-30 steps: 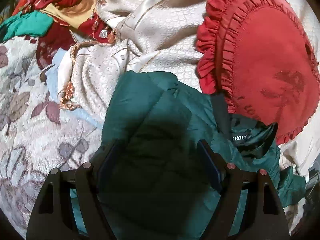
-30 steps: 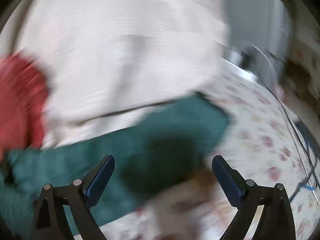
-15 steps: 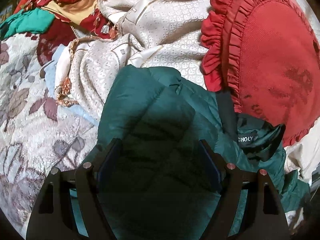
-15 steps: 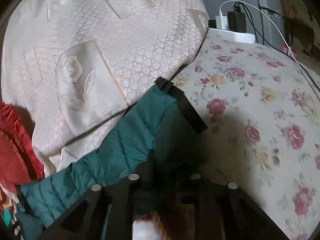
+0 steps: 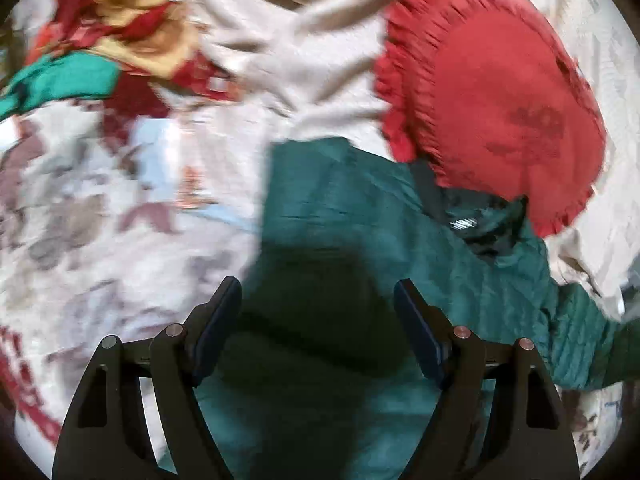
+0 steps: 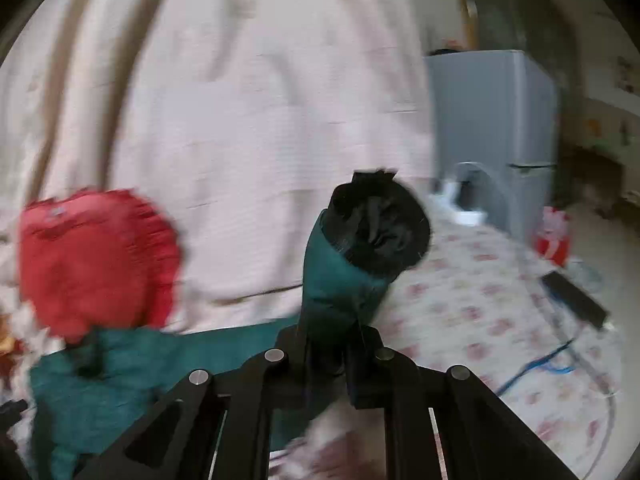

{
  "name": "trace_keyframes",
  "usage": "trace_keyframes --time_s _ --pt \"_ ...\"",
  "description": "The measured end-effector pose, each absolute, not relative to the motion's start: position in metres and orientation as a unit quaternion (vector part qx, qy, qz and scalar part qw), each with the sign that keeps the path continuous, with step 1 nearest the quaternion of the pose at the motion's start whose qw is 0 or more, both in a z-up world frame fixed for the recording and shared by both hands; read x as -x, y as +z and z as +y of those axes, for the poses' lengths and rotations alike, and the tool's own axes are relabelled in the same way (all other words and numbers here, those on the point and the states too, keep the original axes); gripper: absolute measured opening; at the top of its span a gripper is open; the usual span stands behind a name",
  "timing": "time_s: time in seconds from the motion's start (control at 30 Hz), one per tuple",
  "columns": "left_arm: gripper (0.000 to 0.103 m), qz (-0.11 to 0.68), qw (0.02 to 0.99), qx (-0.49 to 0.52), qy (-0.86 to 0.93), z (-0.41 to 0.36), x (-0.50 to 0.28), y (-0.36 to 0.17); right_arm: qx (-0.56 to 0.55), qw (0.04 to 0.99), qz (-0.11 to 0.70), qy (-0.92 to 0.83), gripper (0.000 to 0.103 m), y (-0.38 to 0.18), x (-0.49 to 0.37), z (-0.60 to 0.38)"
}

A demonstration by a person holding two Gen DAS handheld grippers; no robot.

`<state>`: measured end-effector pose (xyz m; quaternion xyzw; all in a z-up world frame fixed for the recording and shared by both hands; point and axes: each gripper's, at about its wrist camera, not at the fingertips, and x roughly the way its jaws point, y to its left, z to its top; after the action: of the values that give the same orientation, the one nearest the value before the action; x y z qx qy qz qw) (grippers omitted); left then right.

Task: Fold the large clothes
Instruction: 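Grasp the cuff of the other sleeve with the right tool, then fold the held sleeve with the right tool across the jacket body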

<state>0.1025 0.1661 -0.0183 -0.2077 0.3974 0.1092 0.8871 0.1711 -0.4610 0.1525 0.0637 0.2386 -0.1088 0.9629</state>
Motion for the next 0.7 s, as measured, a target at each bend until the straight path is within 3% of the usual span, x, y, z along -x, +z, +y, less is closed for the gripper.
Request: trace_keyframes --time_s 0.23,0.33,0.6,0.67,0.7 --pt "0.079 0.395 0.862 0.245 0.204 0.198 -0.039 -0.049 -0.021 0.953 0.302 0.021 0.011 0.108 -0.184 -0.313" --pt "0.079 0.433 0.831 0.287 0.198 0.204 -0.039 -0.07 0.013 0.938 0.339 0.071 0.01 0.073 -0.199 -0.238" --pt "0.079 0.444 0.831 0.262 0.21 0.201 -0.05 -0.077 0.066 0.893 0.388 0.217 0.011 -0.005 -0.2 -0.084" --pt "0.079 0.446 0.832 0.256 0.21 0.199 -0.053 -0.077 0.076 0.879 0.409 0.234 0.018 -0.027 -0.203 -0.071" --pt "0.079 0.446 0.832 0.253 0.21 0.198 -0.054 -0.077 0.078 0.878 0.408 0.237 0.032 -0.031 -0.201 -0.071"
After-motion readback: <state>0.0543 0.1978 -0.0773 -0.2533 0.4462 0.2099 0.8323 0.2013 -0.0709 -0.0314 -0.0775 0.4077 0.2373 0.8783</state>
